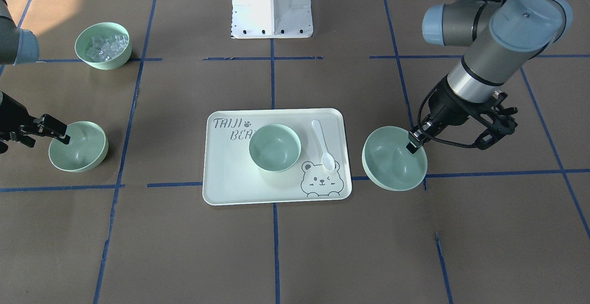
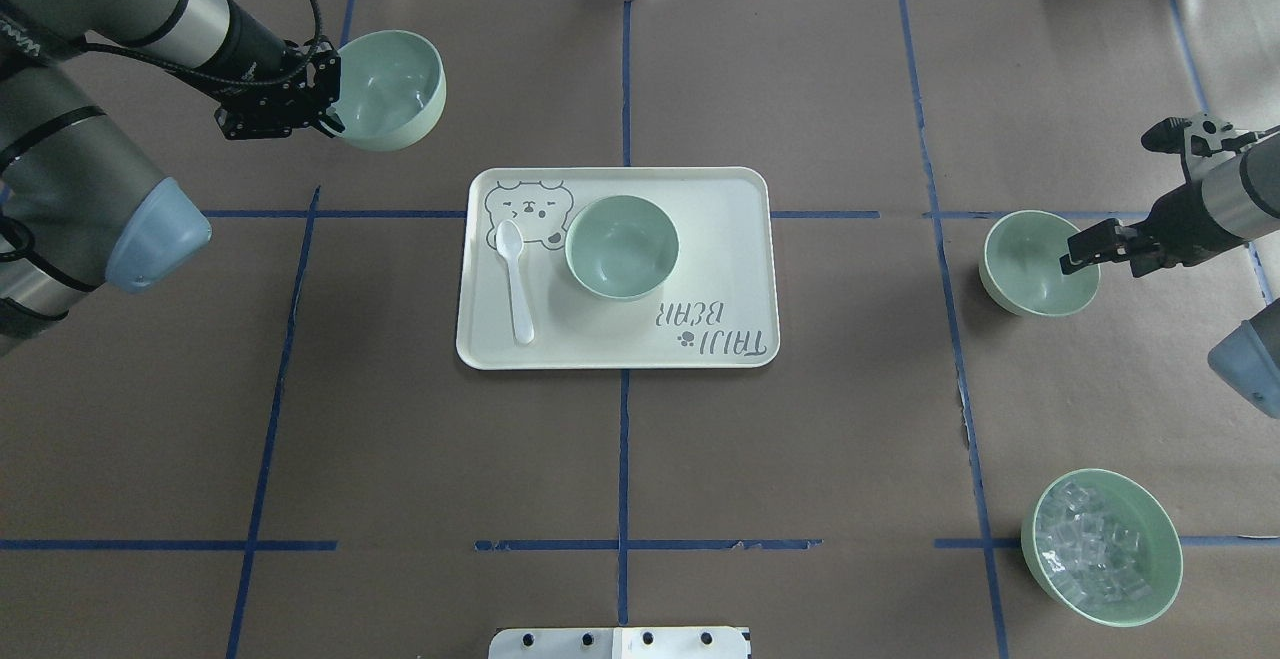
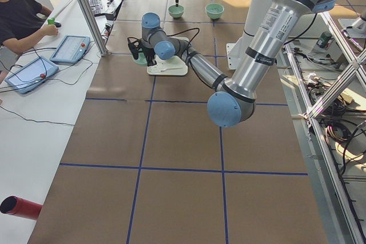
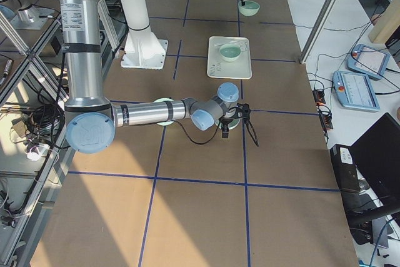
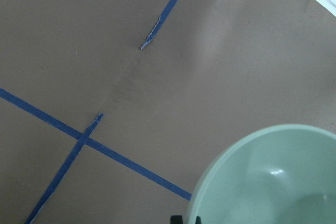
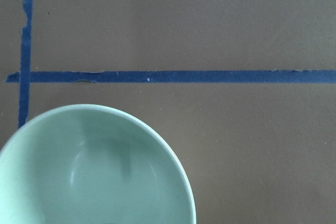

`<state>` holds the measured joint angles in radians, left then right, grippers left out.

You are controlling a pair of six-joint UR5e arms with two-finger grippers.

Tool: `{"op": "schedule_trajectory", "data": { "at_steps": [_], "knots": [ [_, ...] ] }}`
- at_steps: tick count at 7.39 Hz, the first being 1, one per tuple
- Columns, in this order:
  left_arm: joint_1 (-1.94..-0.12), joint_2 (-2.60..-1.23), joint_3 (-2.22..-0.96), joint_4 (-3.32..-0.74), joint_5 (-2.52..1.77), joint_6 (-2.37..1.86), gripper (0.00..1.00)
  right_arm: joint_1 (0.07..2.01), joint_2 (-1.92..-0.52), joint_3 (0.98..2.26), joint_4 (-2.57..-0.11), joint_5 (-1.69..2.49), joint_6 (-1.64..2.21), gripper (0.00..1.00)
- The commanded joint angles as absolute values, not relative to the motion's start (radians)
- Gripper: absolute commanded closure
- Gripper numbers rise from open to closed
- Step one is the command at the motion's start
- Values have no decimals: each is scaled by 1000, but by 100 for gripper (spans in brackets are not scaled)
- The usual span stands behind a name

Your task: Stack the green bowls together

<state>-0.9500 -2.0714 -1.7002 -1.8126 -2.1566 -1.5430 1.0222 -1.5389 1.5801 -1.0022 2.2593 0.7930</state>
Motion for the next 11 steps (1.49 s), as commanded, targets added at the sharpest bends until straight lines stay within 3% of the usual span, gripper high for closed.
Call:
{"op": "schedule_trajectory", "data": {
  "at_steps": [1,2,3,11],
  "knots": [
    [-904,-2104,-1689,-1815,-2146,-1600,100,1002,-1540,1568,-1003,2241,793,43],
    [-870,-2117,-1686,-1816,-2129,-1650,100,1002,-1540,1563,-1003,2241,790,90],
    [-833,-2143,-1672,-1816,-2074,-1684,100,1002,-1540,1565,-1003,2247,790,100],
    [-612,-2289,-1588,-1825,-1856,-1759,100,1147,-1471,1575,-1014,2453,796,100]
  ]
}}
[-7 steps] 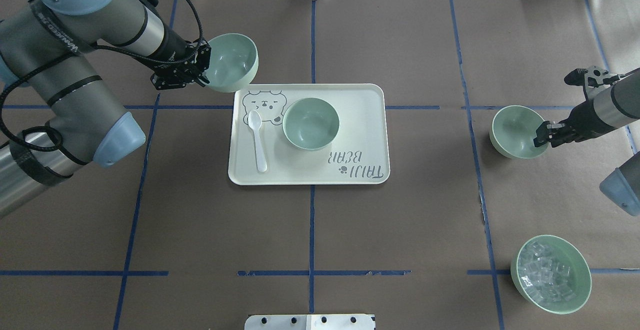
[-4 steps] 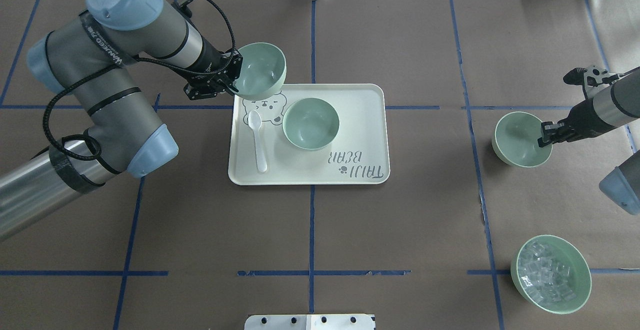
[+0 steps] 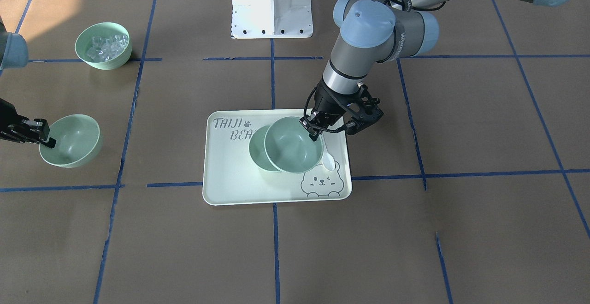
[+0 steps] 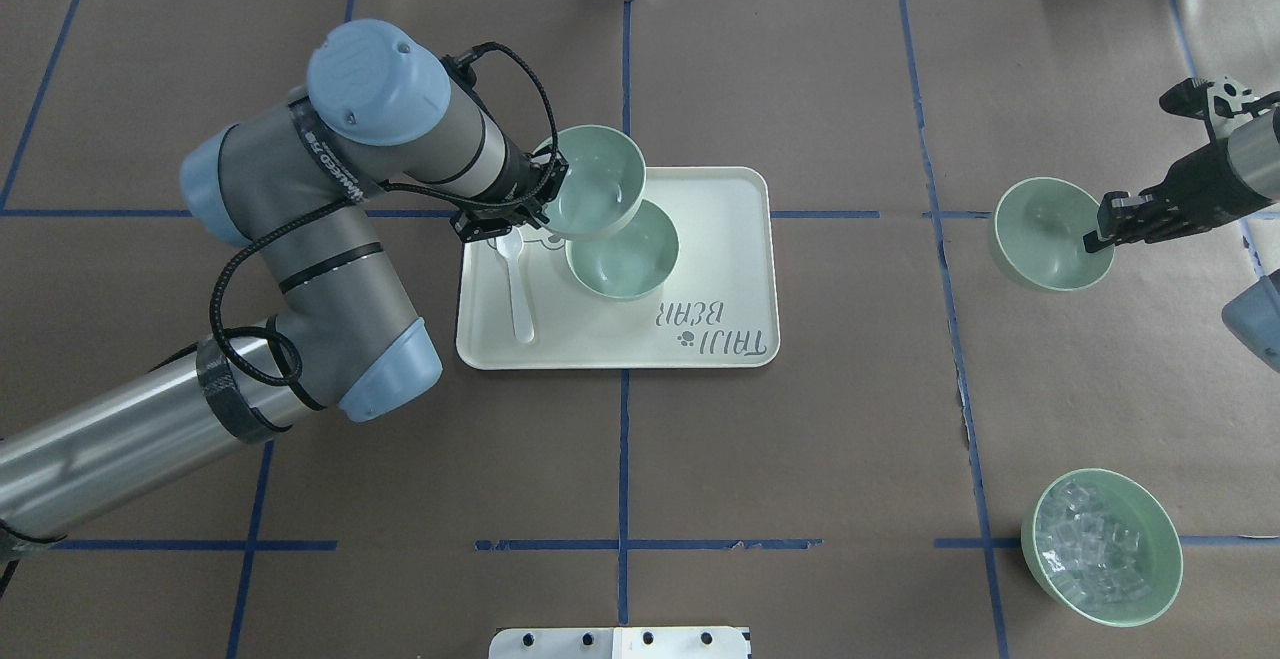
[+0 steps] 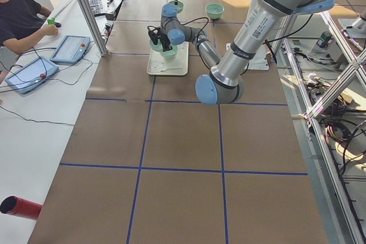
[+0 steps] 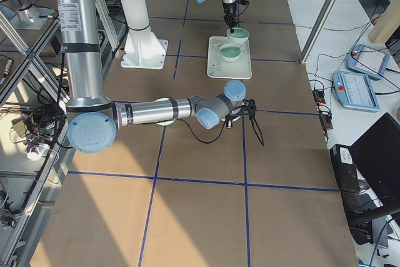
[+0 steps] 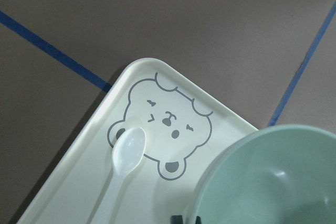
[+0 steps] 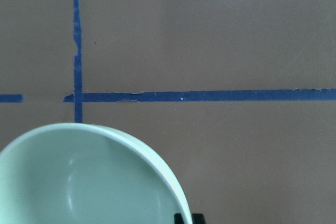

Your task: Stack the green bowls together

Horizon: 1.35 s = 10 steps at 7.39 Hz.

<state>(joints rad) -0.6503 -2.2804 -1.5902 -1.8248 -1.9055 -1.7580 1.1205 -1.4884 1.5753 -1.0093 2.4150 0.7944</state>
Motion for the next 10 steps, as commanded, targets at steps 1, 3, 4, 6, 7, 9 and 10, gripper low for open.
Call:
{"op": "schedule_trajectory", "data": {
  "at_steps": [1,3,4,6,7,9,10],
  "knots": [
    [-601,-2293,-1583,-1825,-1852,-1759,100,1161,-1463,1575,-1015,2467,796,100],
    [-600,-2316,-1556,-1829,-1852,-1789,100,1164,-1462,1577,-1012,2470,819,100],
    [-600,-2318,-1555,-1832,-1852,-1789,100,1166,-1462,1577,-1012,2470,819,100],
    [-600,-2313,-1543,-1859,-1836,-1780,1,1166,-1462,1578,-1012,2468,821,100],
    [-594,-2309,-1543,-1859,-1788,-1775,0,1166,-1462,1585,-1012,2468,822,100],
    [-591,-2303,-1555,-1845,-1784,-1723,0,1166,-1430,1595,-1015,2470,877,100],
    [-603,-2301,-1565,-1836,-1789,-1668,0,1164,-1408,1600,-1014,2471,920,100]
  ]
}}
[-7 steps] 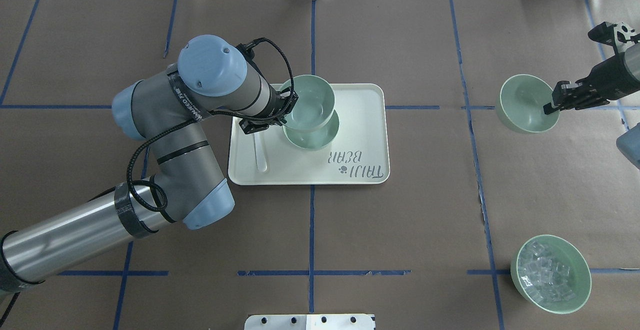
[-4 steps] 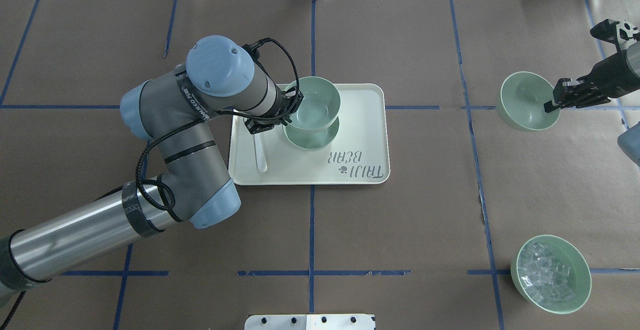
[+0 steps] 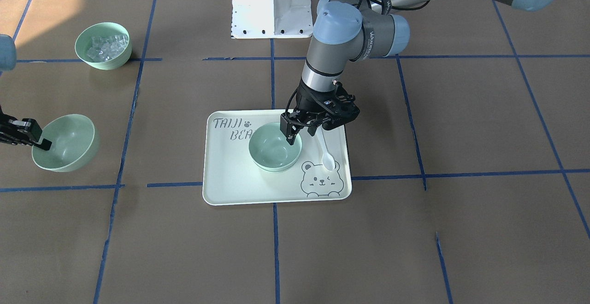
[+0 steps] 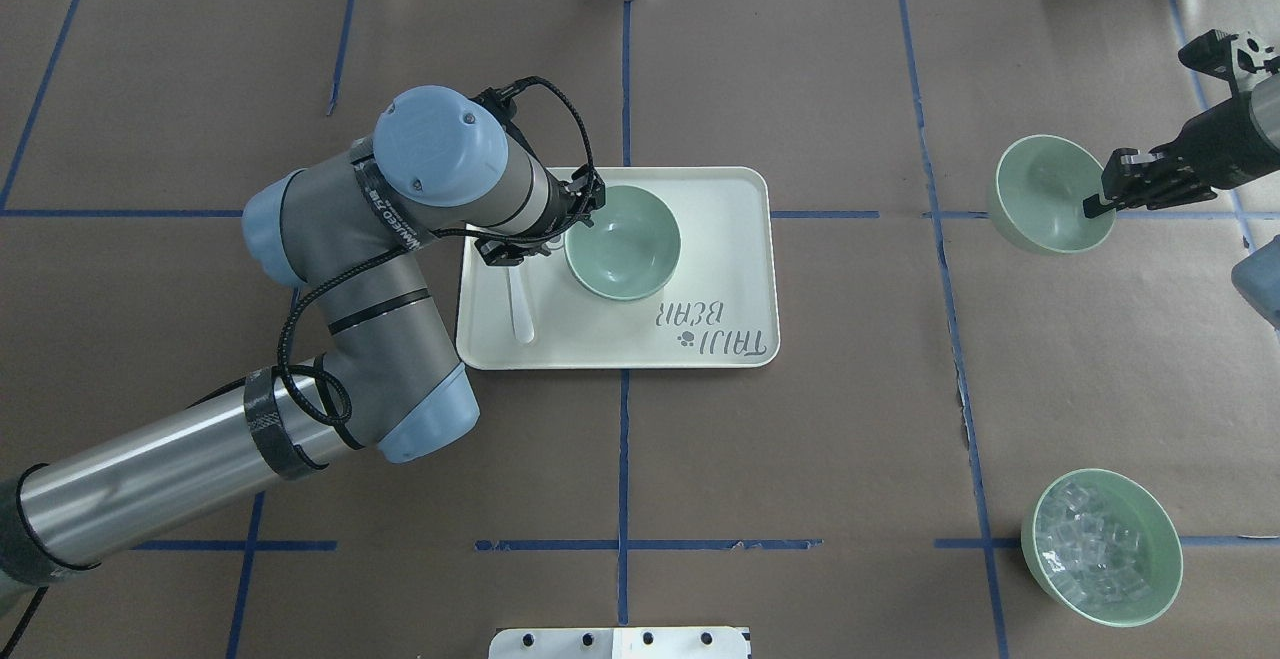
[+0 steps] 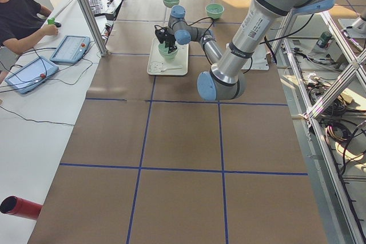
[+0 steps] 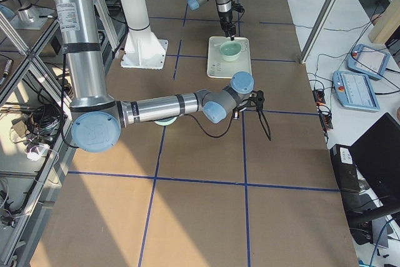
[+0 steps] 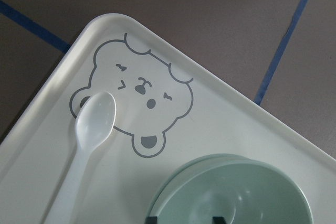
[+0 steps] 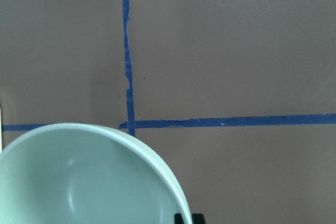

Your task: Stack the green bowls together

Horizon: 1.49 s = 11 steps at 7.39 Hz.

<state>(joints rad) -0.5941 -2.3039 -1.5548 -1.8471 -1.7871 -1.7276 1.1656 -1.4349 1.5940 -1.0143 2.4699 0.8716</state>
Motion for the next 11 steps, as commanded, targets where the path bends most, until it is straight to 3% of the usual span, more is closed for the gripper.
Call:
{"op": "schedule_trajectory", "data": {
  "at_steps": [1,9,11],
  "knots": [
    [-639,-2299,-1572,-1819,-1813,-1626,0,1163,-1372,1604,-1014,2471,977,100],
    [-957,-2154,-1762,-1510,-2060,-1010,0,817,-1065,1635,-1020,2237,1415,100],
    [-1037,-2103,-1763,-1505,-2060,-858,0,715,-956,1632,-1218,2127,1424,100]
  ]
}}
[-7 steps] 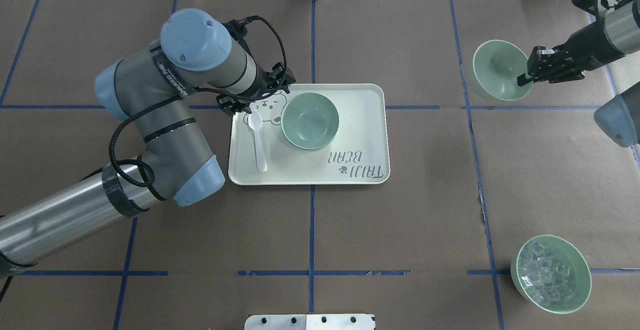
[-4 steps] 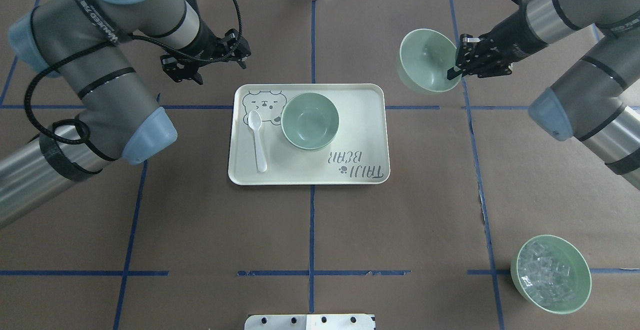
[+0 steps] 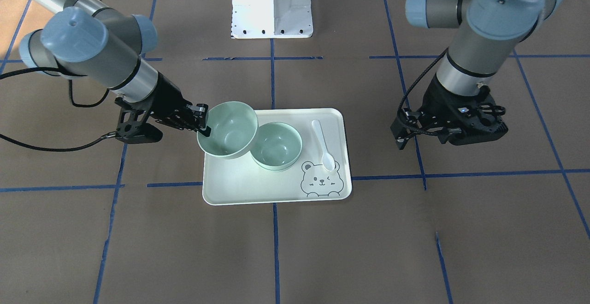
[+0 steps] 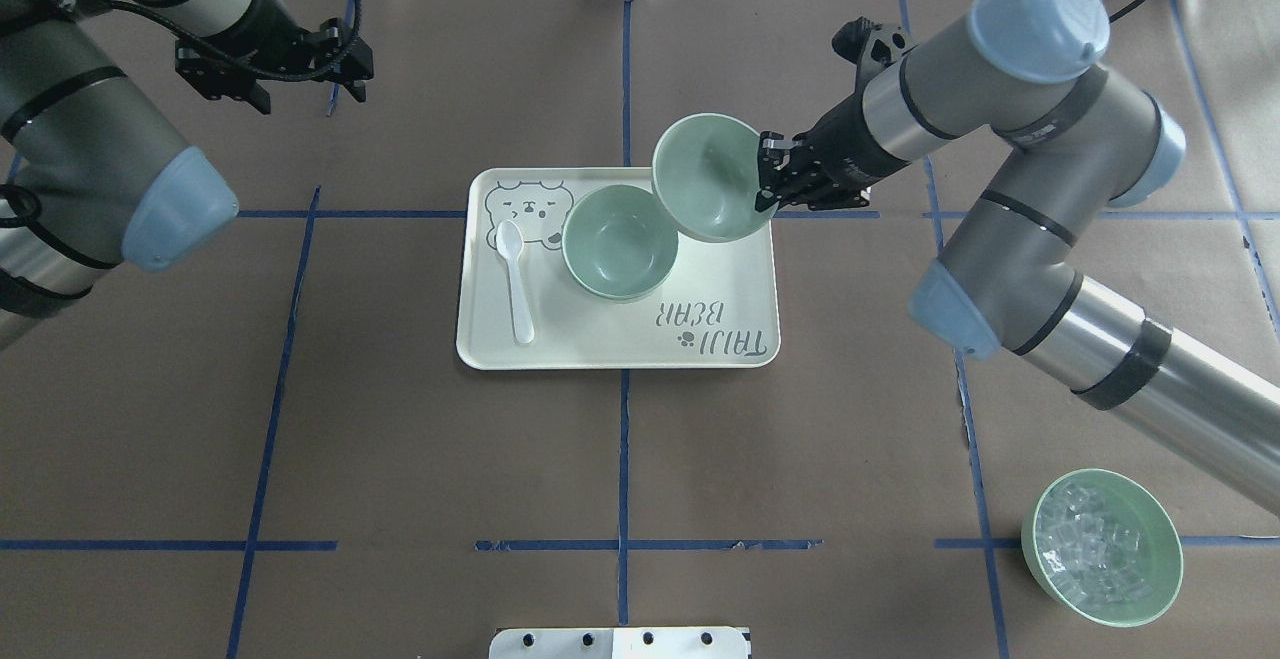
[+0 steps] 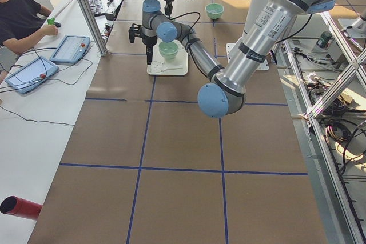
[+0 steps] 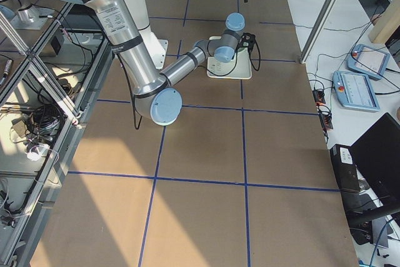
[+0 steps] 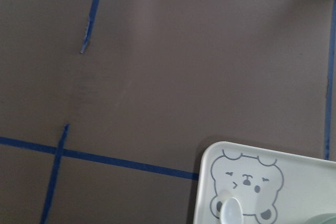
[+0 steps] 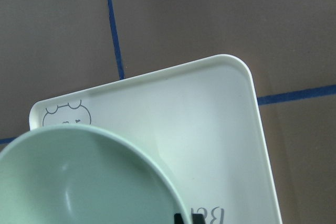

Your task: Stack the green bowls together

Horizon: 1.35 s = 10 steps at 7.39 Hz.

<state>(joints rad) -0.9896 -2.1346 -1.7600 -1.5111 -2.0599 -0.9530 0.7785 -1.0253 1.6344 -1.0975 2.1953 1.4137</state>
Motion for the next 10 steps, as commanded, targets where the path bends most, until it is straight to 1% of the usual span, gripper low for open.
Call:
{"op": "schedule_trajectory", "data": {
  "at_steps": [1,3,5,8,9,10],
  "knots": [
    [-1067,-2086,-1763,-1505,-2060,-803,0,684,-921,1626,-1276,2087,1422,100],
    [-1118,-2048,-1761,-1502,-2060,-689,0,670,-908,1605,-1281,2072,1422,100],
    [-1141,-2037,-1759,-1500,-2060,-646,0,667,-867,1540,-1282,2065,1420,100],
    [-1144,-2025,-1759,-1500,-2062,-635,0,661,-862,1529,-1281,2057,1417,100],
    [-1146,-2023,-1759,-1502,-2062,-635,0,661,-862,1526,-1281,2056,1420,12],
    [-1146,-2023,-1759,-1502,-2062,-635,0,661,-862,1531,-1278,2054,1425,0]
  ]
}}
